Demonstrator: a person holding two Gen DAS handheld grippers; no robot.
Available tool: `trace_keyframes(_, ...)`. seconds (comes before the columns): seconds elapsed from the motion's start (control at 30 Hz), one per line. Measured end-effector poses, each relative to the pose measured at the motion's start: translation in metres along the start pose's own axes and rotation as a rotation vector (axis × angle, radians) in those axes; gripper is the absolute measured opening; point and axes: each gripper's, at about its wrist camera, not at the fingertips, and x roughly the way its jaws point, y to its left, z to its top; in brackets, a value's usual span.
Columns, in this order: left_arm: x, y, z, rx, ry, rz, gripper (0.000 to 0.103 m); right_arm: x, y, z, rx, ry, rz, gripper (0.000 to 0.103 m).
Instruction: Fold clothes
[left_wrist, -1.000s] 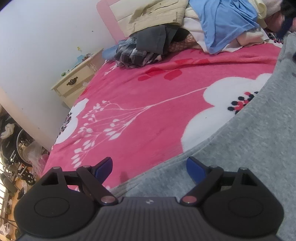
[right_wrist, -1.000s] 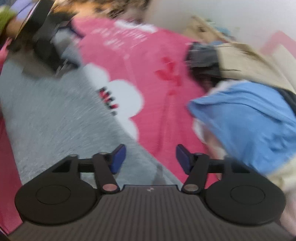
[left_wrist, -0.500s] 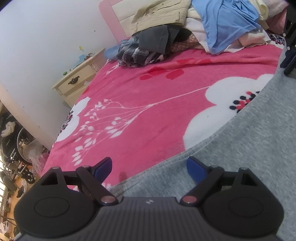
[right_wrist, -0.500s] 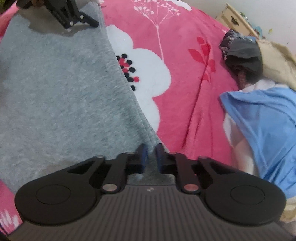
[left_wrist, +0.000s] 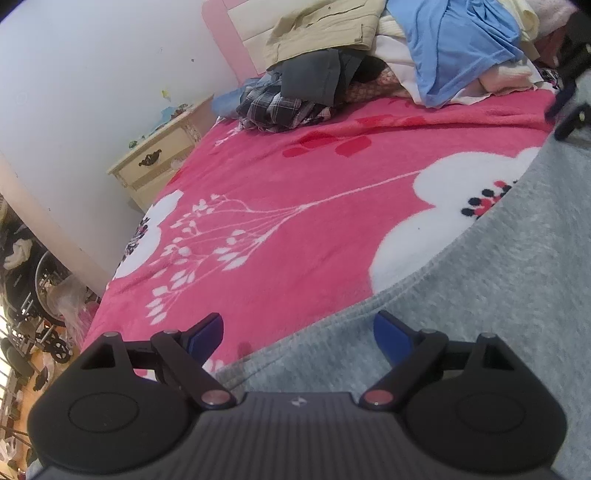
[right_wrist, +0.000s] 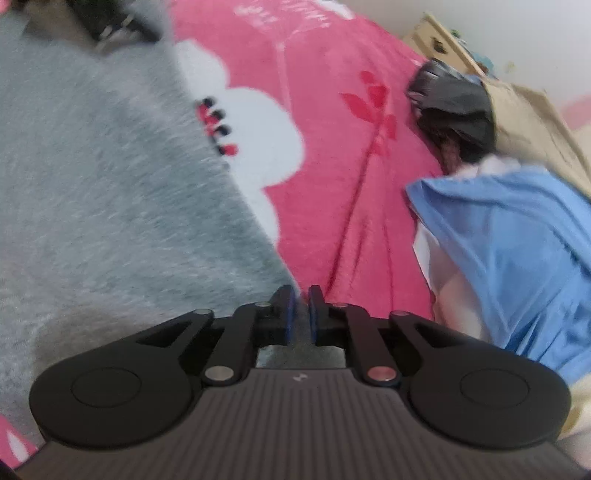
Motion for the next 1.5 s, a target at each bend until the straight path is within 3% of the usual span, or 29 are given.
trace_keyframes(0.03, 0.000, 0.000, -0.001, 0.000, -0.002, 0.000, 0.091, -0.002, -0.010, -0.003, 0.070, 0.001, 0.001, 0.031)
trace_keyframes(0.07, 0.000, 0.001, -0.001, -0.001, -0.005, 0.000, 0.091, -0.008, -0.023, -0.009, 0.148, 0.007, -0.020, 0.032)
trace_keyframes(0.23, -0.003, 0.004, 0.001, -0.001, -0.019, 0.018, 0.091, -0.061, -0.079, -0.054, 0.589, 0.029, -0.178, 0.034)
trace_keyframes(0.33, -0.011, 0.008, 0.003, 0.011, -0.043, 0.052, 0.090, -0.113, -0.089, -0.085, 0.910, -0.028, -0.181, 0.035)
trace_keyframes(0.5, -0.033, 0.015, 0.011, -0.023, -0.112, -0.009, 0.090, -0.166, -0.061, -0.119, 1.294, -0.086, -0.108, 0.040)
trace_keyframes(0.57, -0.041, 0.010, 0.013, -0.020, -0.144, -0.098, 0.090, -0.174, -0.030, -0.129, 1.377, -0.124, -0.055, 0.042)
trace_keyframes(0.63, -0.042, -0.003, 0.016, 0.031, -0.152, -0.135, 0.090, -0.182, 0.003, -0.139, 1.454, -0.165, -0.002, 0.044)
trace_keyframes(0.8, -0.020, -0.042, 0.021, 0.237, -0.131, -0.156, 0.090, -0.158, 0.069, -0.157, 1.587, -0.082, 0.164, 0.045)
trace_keyframes(0.9, -0.002, -0.050, 0.022, 0.284, -0.134, -0.089, 0.090, -0.145, 0.090, -0.163, 1.649, -0.052, 0.224, 0.045)
trace_keyframes(1.0, 0.012, -0.037, 0.029, 0.192, -0.106, -0.043, 0.090, -0.138, 0.096, -0.159, 1.622, -0.013, 0.217, 0.045)
trace_keyframes(1.13, 0.034, -0.019, 0.035, 0.136, -0.040, 0.143, 0.081, -0.135, 0.092, -0.153, 1.607, -0.027, 0.201, 0.045)
trace_keyframes(1.2, 0.026, 0.011, 0.038, 0.014, -0.023, 0.173, 0.079, -0.134, 0.093, -0.150, 1.614, -0.033, 0.198, 0.045)
trace_keyframes(1.27, -0.005, 0.050, 0.034, -0.147, -0.052, 0.154, 0.079, -0.132, 0.094, -0.147, 1.615, -0.041, 0.197, 0.045)
trace_keyframes(1.33, -0.036, 0.077, 0.021, -0.248, -0.063, 0.105, 0.079, -0.129, 0.096, -0.141, 1.592, -0.055, 0.195, 0.045)
trace_keyframes(1.43, -0.073, 0.089, -0.009, -0.267, -0.003, -0.089, 0.076, -0.118, 0.099, -0.132, 1.553, -0.065, 0.197, 0.045)
trace_keyframes(1.5, -0.085, 0.076, -0.032, -0.202, 0.046, -0.203, 0.071, -0.112, 0.099, -0.124, 1.533, -0.072, 0.215, 0.045)
